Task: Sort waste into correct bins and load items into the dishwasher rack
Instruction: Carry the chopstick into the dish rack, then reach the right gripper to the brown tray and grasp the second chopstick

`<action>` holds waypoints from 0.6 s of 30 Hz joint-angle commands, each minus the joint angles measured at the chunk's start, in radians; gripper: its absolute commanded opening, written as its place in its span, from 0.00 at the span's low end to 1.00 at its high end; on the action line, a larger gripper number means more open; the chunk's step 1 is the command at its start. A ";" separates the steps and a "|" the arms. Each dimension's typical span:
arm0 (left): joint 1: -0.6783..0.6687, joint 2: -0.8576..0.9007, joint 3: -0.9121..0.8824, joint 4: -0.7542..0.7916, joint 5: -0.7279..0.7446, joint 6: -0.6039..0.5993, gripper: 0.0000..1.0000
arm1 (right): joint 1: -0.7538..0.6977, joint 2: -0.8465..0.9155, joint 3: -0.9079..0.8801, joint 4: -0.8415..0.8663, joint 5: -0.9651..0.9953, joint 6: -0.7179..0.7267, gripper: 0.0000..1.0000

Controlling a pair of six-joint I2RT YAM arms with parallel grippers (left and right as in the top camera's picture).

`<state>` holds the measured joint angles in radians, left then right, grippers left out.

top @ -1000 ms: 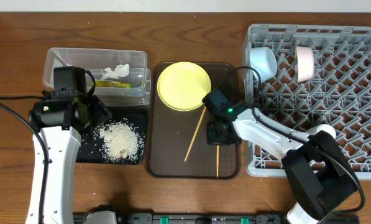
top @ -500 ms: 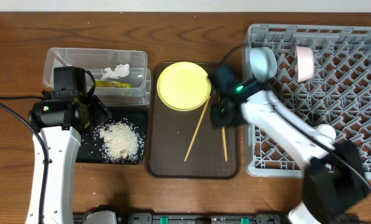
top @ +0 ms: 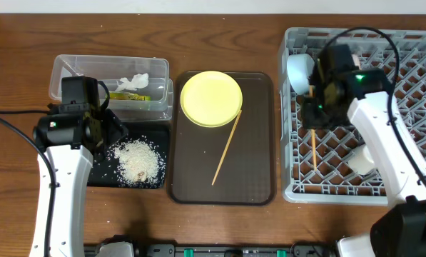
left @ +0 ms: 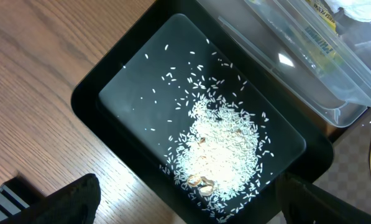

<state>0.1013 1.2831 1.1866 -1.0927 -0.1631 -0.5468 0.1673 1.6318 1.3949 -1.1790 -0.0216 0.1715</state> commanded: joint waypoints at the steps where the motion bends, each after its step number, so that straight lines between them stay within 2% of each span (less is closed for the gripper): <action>1: 0.003 0.004 0.008 -0.003 -0.003 -0.005 0.93 | -0.031 0.023 -0.051 0.022 0.030 -0.057 0.01; 6: 0.003 0.004 0.009 -0.003 -0.003 -0.005 0.93 | -0.055 0.024 -0.098 0.077 0.057 -0.056 0.02; 8: 0.003 0.004 0.008 -0.003 -0.003 -0.005 0.93 | -0.056 0.024 -0.098 0.085 0.059 -0.057 0.13; 10: 0.003 0.004 0.008 -0.003 -0.003 -0.004 0.93 | -0.056 0.023 -0.096 0.097 0.059 -0.057 0.35; 12: 0.003 0.004 0.009 -0.003 -0.003 -0.005 0.93 | -0.056 0.023 -0.081 0.098 0.059 -0.057 0.44; 18: 0.003 0.004 0.009 -0.003 -0.003 -0.005 0.93 | -0.034 0.015 0.048 0.104 -0.050 -0.053 0.46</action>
<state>0.1013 1.2831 1.1866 -1.0927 -0.1631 -0.5468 0.1165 1.6516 1.3628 -1.0859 0.0025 0.1211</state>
